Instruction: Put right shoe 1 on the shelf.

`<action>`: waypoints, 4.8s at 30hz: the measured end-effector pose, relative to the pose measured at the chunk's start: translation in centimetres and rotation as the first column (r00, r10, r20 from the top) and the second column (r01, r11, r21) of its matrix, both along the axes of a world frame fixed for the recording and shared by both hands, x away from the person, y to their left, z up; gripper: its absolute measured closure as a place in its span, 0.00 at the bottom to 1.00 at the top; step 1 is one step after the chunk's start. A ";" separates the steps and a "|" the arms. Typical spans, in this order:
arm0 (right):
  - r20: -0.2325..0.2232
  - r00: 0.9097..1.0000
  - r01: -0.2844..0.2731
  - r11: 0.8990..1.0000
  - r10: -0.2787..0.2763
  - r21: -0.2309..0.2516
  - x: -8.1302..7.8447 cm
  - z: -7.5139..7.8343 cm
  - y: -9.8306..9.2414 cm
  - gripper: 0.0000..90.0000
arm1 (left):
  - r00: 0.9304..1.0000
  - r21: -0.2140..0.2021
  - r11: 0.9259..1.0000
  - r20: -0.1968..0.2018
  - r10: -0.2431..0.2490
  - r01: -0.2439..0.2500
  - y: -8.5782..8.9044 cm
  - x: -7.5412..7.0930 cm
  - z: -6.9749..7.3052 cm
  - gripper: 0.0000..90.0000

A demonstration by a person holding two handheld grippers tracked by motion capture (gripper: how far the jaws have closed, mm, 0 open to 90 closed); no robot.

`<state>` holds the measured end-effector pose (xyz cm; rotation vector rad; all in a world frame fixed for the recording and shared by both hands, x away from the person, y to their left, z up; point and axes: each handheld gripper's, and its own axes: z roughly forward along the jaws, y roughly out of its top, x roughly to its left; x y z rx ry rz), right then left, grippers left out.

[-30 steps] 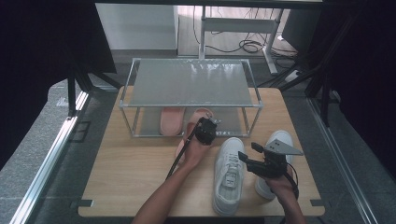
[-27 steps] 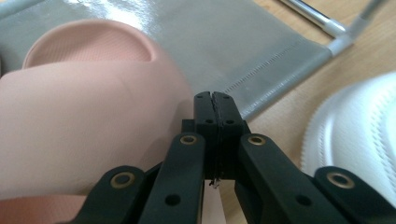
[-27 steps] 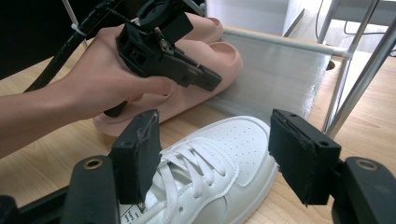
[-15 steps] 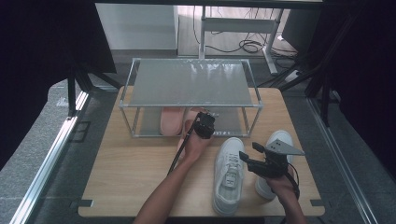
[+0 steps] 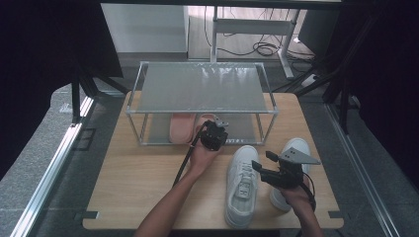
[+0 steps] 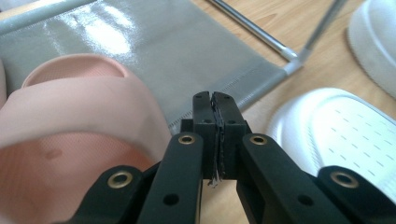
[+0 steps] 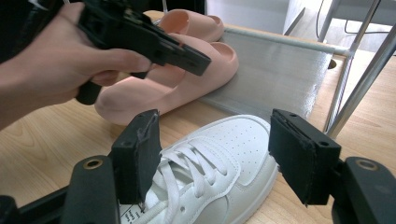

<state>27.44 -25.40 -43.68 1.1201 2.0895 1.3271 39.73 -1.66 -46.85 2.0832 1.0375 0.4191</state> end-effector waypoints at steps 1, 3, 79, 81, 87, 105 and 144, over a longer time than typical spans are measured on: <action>-0.002 1.000 -0.001 1.000 0.001 -0.001 0.0 0.0 0.0 0.38 | 1.000 -0.002 1.000 0.008 -0.006 0.006 0.3 -0.4 0.1 0.99; 0.001 1.000 -0.001 1.000 0.001 -0.001 0.0 0.0 0.0 0.38 | 1.000 -0.008 1.000 0.017 -0.015 0.015 0.8 -1.1 0.4 0.99; -0.006 1.000 -0.001 1.000 0.001 -0.012 0.0 -0.2 0.5 0.38 | 0.985 -0.091 0.985 -0.081 -0.153 0.145 11.1 -9.5 -5.1 1.00; -0.009 1.000 -0.001 1.000 0.001 -0.013 0.0 -0.2 0.4 0.38 | 0.985 -0.082 0.986 -0.080 -0.154 0.148 10.8 -9.3 -5.2 1.00; -0.008 1.000 0.001 1.000 -0.001 -0.011 0.0 -0.2 0.4 0.38 | 0.985 -0.069 0.986 -0.069 -0.156 0.151 10.2 -8.9 -5.1 1.00; -0.010 1.000 0.000 1.000 0.000 -0.013 0.1 -0.3 0.5 0.38 | 0.991 -0.082 0.992 -0.086 -0.106 0.099 9.2 -6.2 -5.5 1.00; -0.009 1.000 0.002 1.000 -0.002 -0.013 0.1 -0.3 0.4 0.38 | 0.996 -0.066 0.998 -0.085 -0.005 -0.001 7.1 -3.0 -5.8 1.00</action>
